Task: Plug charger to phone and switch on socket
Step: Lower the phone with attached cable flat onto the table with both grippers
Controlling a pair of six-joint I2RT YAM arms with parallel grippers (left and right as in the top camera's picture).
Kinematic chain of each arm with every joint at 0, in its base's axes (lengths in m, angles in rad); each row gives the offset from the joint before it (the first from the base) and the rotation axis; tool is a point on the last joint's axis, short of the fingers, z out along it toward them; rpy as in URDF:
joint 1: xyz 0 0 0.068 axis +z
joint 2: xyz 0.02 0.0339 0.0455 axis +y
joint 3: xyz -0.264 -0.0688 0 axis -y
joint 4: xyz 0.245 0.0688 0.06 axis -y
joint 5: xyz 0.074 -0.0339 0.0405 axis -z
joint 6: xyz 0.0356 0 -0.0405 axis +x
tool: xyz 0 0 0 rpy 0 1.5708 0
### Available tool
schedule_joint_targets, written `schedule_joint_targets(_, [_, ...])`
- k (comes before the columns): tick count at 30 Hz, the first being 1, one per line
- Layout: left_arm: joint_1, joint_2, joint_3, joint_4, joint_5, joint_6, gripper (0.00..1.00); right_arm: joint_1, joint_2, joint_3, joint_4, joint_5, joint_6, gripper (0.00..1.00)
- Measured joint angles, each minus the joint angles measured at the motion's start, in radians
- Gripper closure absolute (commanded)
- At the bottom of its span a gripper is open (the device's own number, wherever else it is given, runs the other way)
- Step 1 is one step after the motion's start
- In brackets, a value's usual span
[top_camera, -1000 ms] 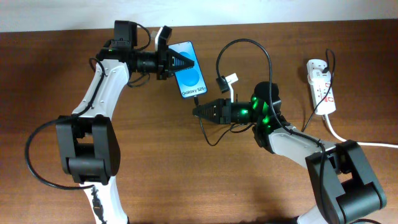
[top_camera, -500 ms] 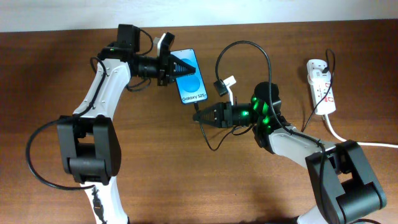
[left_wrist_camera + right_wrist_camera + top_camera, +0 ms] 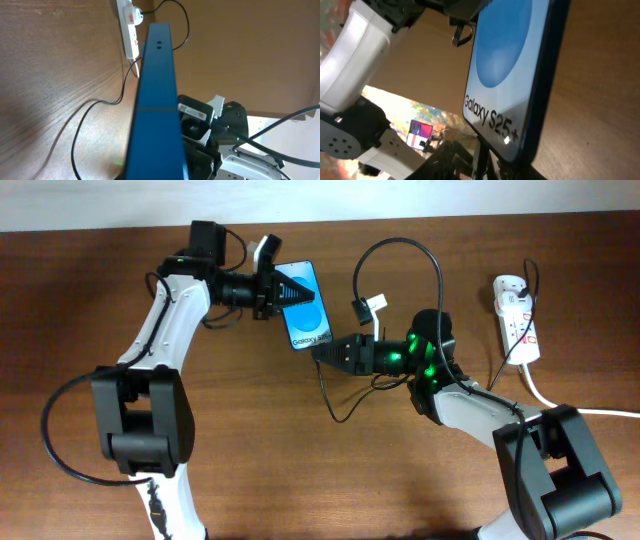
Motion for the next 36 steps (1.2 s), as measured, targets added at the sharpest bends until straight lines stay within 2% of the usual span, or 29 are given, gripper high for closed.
schedule_joint_targets(4, [0.022, 0.000, -0.001, -0.007, -0.014, 0.000, 1.00, -0.003, 0.000, 0.005, 0.002, 0.042, -0.006, 0.42])
schedule_joint_targets(5, [0.026, 0.000, -0.001, -0.008, -0.026, 0.000, 1.00, -0.005, 0.000, 0.005, 0.002, 0.046, -0.008, 0.35])
schedule_joint_targets(6, [0.029, 0.000, -0.001, -0.008, -0.042, 0.003, 1.00, -0.005, 0.000, 0.006, 0.002, 0.048, -0.010, 0.23])
schedule_joint_targets(7, [0.033, 0.000, -0.001, -0.008, -0.061, 0.014, 1.00, -0.006, 0.000, 0.006, -0.002, 0.049, -0.021, 0.17])
schedule_joint_targets(10, [0.035, 0.000, -0.001, -0.038, -0.151, 0.091, 1.00, -0.021, 0.000, 0.011, -0.079, 0.059, -0.060, 0.09])
schedule_joint_targets(13, [0.035, 0.000, -0.002, -0.049, -0.267, 0.154, 1.00, -0.056, 0.000, 0.018, -0.258, 0.181, -0.142, 0.07])
schedule_joint_targets(16, [0.035, 0.004, -0.003, -0.019, -0.308, 0.183, 1.00, -0.061, 0.001, 0.023, -0.377, 0.323, -0.209, 0.00])
schedule_joint_targets(17, [0.035, 0.016, -0.003, -0.014, -0.316, 0.187, 1.00, -0.061, 0.001, 0.041, -0.500, 0.375, -0.248, 0.02])
schedule_joint_targets(21, [0.035, 0.114, -0.004, -0.006, -0.401, 0.190, 1.00, -0.056, 0.002, 0.126, -0.725, 0.504, -0.364, 0.02])
schedule_joint_targets(23, [0.035, 0.149, -0.005, 0.013, -0.442, 0.191, 1.00, -0.018, 0.002, 0.210, -0.899, 0.586, -0.426, 0.02])
schedule_joint_targets(27, [0.035, 0.224, -0.005, 0.056, -0.467, 0.193, 1.00, 0.097, 0.002, 0.361, -1.109, 0.773, -0.541, 0.02])
schedule_joint_targets(28, [0.035, 0.237, -0.005, 0.053, -0.461, 0.190, 0.98, 0.129, 0.002, 0.388, -1.132, 0.824, -0.562, 0.02])
schedule_joint_targets(32, [0.035, 0.240, -0.005, 0.053, -0.461, 0.193, 0.74, 0.178, 0.002, 0.407, -1.160, 0.935, -0.604, 0.02])
schedule_joint_targets(36, [0.035, 0.240, -0.005, 0.051, -0.469, 0.201, 0.66, 0.178, 0.002, 0.407, -1.167, 0.954, -0.608, 0.02])
